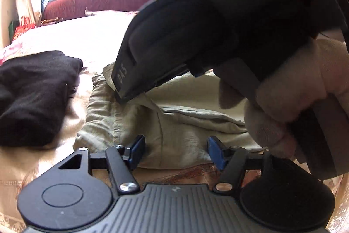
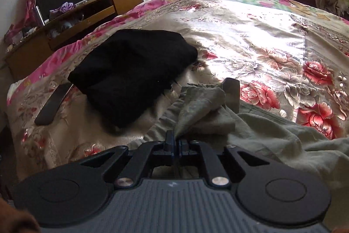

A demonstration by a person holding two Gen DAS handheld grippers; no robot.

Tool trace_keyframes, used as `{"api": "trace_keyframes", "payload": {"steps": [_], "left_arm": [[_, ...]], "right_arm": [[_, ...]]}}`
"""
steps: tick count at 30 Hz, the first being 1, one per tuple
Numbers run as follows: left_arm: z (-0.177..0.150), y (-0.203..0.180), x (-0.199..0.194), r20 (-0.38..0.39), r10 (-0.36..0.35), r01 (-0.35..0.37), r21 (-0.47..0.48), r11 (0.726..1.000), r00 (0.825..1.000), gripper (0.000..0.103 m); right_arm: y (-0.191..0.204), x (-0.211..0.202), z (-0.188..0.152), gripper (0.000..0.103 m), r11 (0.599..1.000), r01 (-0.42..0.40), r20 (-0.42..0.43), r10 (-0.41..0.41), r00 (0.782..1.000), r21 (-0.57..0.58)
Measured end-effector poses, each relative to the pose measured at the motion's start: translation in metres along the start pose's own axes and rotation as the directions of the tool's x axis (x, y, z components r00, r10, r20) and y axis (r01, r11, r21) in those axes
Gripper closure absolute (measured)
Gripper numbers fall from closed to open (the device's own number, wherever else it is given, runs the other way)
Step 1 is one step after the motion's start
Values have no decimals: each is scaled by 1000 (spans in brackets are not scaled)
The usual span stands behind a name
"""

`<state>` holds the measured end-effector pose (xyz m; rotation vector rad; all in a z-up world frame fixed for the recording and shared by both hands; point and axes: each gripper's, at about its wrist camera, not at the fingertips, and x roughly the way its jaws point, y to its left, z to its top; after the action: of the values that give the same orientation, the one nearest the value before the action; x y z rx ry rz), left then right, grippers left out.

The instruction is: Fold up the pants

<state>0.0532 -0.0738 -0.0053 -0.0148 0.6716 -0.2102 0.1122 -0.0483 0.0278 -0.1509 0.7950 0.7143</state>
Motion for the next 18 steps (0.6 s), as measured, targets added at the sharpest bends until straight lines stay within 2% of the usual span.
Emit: {"api": "trace_keyframes", "payload": {"steps": [4,8,11,13,15,16,18], "left_arm": [[0,3,3,-4,4,-4,-13,1000,1000,26],[-4,0,2,-14,17,-16,15,1000,1000,26],[-5,-3,0,-20,30,-29,31,999,999,25],[-5,-5,-1,-23,37,-36,39,999,999,25],[-6,-2,-6,-12,40,-39,34,999,999,25],[-6,1,-10,-9,40,-40,24,999,999,25],[-7,7,-17,-7,40,-40,-9,999,999,25]], "right_arm": [[17,-3,4,85,994,-10,15,12,1000,-112],[29,-6,0,87,980,-44,16,48,999,-195],[30,-4,-7,86,976,-20,2,21,1000,-217],[27,-6,-11,82,976,-14,2,15,1000,-219],[23,-10,-15,71,975,-34,-2,34,999,-218],[22,-11,-16,62,972,-42,-8,42,999,-229],[25,-8,-21,60,961,-26,-11,24,1000,-275]]}}
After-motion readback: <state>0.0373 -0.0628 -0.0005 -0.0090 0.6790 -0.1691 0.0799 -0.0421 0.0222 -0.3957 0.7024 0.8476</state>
